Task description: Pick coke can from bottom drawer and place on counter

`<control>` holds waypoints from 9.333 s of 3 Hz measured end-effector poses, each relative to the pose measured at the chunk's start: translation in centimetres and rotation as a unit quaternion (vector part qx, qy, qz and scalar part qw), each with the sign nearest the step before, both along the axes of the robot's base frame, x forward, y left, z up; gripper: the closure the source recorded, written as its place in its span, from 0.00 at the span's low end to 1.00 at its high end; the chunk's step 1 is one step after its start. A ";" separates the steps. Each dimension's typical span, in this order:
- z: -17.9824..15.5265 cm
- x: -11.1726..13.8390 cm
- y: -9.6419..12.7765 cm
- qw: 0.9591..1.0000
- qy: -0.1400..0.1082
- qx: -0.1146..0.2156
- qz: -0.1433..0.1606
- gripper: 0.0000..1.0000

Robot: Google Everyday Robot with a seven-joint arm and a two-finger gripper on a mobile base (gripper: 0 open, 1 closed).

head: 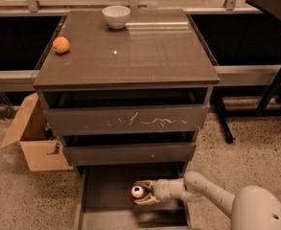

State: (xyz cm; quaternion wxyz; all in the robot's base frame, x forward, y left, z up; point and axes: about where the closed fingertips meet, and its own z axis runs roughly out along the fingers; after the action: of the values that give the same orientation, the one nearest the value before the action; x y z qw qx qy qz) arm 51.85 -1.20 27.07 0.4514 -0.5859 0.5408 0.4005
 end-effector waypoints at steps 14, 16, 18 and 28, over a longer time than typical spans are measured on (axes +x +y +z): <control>37.5 -4.6 -5.9 0.991 -0.105 -0.047 0.063 1.00; 44.8 -2.1 -10.1 0.992 -0.113 -0.019 0.051 1.00; 49.6 1.0 -13.6 0.988 -0.140 -0.058 0.041 1.00; 68.0 14.5 -12.2 0.976 -0.125 -0.031 -0.174 1.00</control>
Offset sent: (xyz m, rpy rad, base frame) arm -0.0110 -0.0179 0.0897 0.0328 -0.0699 0.0198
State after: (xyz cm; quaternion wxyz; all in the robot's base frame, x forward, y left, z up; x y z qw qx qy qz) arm 66.40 -13.35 95.03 0.5601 -0.5419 0.5859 0.2221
